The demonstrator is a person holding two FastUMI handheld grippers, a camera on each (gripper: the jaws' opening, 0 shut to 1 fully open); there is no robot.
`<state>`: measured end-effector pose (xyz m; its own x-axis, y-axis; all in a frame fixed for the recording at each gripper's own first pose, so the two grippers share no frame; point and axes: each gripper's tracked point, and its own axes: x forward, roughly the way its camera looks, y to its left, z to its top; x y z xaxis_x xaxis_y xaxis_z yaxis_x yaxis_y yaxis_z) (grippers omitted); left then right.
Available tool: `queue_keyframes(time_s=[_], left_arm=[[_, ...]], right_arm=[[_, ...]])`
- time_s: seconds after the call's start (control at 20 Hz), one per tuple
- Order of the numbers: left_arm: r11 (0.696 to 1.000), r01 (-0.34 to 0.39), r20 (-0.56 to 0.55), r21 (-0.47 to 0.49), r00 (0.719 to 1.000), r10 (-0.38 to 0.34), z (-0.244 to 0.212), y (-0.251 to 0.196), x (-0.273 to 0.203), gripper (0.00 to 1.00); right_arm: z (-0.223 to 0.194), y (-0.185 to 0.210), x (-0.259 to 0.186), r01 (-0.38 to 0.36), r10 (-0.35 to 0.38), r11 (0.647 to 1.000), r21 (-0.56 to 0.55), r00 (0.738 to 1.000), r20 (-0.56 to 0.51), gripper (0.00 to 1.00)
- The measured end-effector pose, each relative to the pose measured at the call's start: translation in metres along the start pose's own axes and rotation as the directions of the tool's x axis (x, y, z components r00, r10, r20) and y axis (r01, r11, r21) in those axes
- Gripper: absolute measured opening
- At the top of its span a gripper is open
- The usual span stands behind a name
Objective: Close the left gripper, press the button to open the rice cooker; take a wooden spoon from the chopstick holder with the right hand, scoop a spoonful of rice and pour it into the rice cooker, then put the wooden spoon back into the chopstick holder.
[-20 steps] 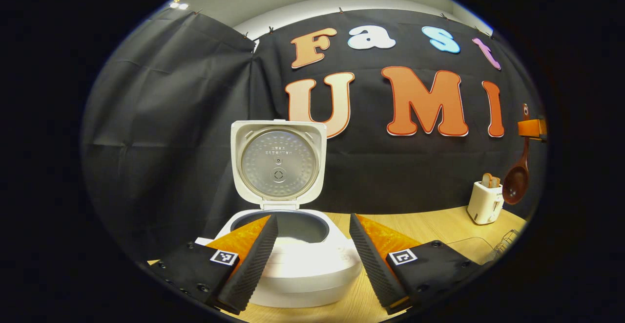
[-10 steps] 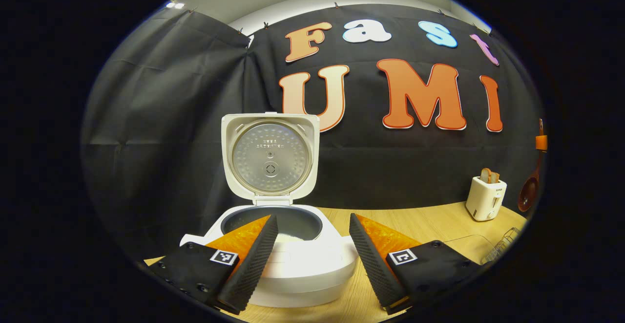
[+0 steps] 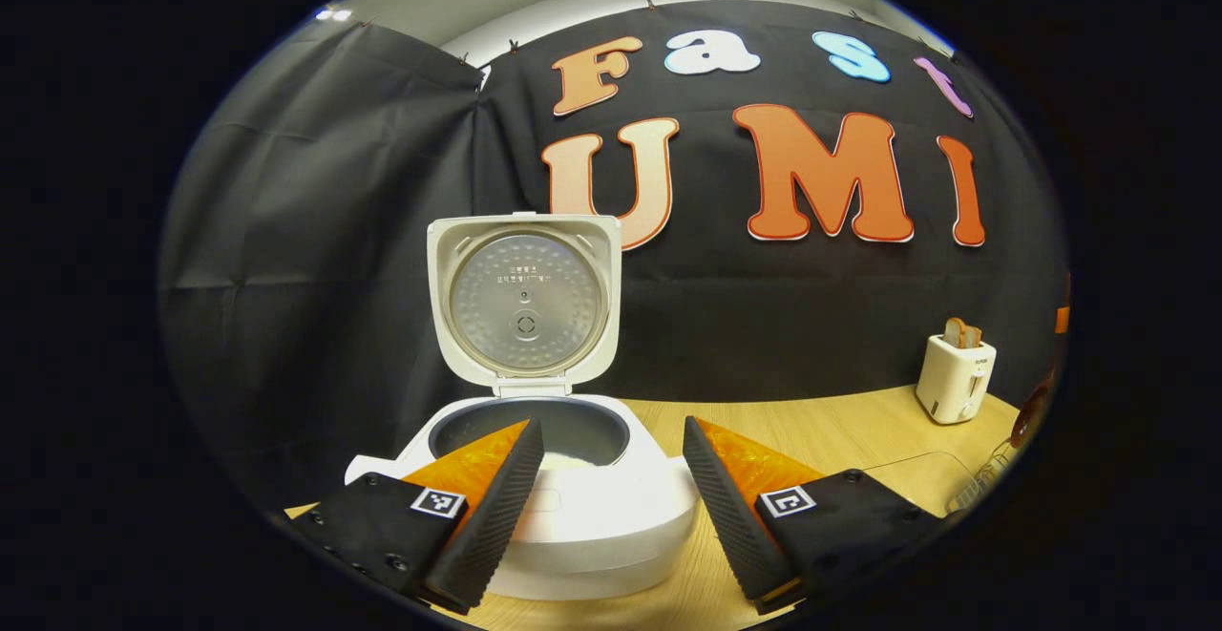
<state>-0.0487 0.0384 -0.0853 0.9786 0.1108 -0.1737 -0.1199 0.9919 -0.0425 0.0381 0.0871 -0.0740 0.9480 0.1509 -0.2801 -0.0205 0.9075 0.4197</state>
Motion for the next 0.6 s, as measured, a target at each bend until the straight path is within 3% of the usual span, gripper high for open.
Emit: queue_keyframes(time_s=[0.4,0.6], left_arm=[[1.0,0.02,-0.004,-0.016,1.0,-0.02,-0.001,-0.003,0.0,0.96],[1.0,-0.002,-0.009,-0.014,1.0,0.002,-0.003,0.001,0.001,0.96]], right_arm=[[-0.04,-0.011,0.007,0.032,-0.025,0.993,0.11,0.997,-0.07,0.06],[-0.055,-0.019,0.01,0.057,-0.043,0.985,0.165,0.995,-0.088,0.06]])
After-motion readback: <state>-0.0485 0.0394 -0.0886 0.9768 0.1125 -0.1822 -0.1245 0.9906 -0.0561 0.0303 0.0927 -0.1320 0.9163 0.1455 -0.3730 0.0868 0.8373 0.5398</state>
